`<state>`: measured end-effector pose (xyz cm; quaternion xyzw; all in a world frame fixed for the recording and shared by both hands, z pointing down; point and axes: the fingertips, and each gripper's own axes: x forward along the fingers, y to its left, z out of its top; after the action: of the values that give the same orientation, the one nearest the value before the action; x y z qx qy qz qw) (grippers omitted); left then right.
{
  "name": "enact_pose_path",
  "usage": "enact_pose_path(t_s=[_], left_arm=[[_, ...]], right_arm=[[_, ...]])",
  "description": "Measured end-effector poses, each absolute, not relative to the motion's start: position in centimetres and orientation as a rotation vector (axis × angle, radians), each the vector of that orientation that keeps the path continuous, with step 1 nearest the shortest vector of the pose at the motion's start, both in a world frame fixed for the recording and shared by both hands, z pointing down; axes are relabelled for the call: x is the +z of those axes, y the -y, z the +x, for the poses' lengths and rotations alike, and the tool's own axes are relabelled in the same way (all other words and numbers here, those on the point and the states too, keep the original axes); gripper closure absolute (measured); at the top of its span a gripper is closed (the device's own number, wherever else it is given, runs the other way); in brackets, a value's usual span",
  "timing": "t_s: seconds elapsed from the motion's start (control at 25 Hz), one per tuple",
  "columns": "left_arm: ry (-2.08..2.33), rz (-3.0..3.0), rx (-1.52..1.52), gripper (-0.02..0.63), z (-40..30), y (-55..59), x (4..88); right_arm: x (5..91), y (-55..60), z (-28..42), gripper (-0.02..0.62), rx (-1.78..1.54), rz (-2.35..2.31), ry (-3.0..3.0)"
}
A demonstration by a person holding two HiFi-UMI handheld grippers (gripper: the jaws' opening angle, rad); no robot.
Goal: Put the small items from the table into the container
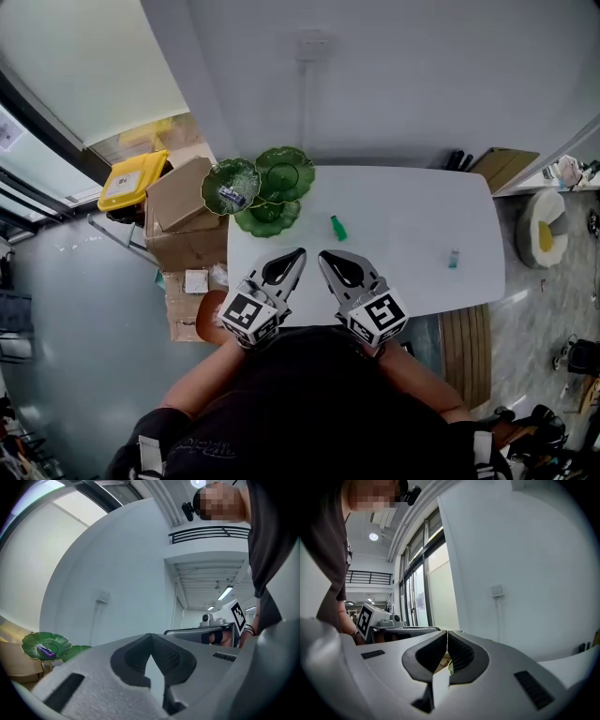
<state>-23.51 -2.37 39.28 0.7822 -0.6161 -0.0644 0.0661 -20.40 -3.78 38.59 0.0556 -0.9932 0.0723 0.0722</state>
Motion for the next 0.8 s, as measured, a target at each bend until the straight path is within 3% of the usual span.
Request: enact_pose_path(t_s=[0.48,0.8], left_arm=[[2.097,2.135,-0.188,0.598,-15.7,10.1,39.7],[2.203,2.034,-0.107,0.600,-14.2,11.3,40.3]], right_arm=[[39.3,12.9,-11.1,0.575,0.263,-0.055,2.979],[40.4,14.8,-9.7,0.575,0.324,-0.148,2.967]])
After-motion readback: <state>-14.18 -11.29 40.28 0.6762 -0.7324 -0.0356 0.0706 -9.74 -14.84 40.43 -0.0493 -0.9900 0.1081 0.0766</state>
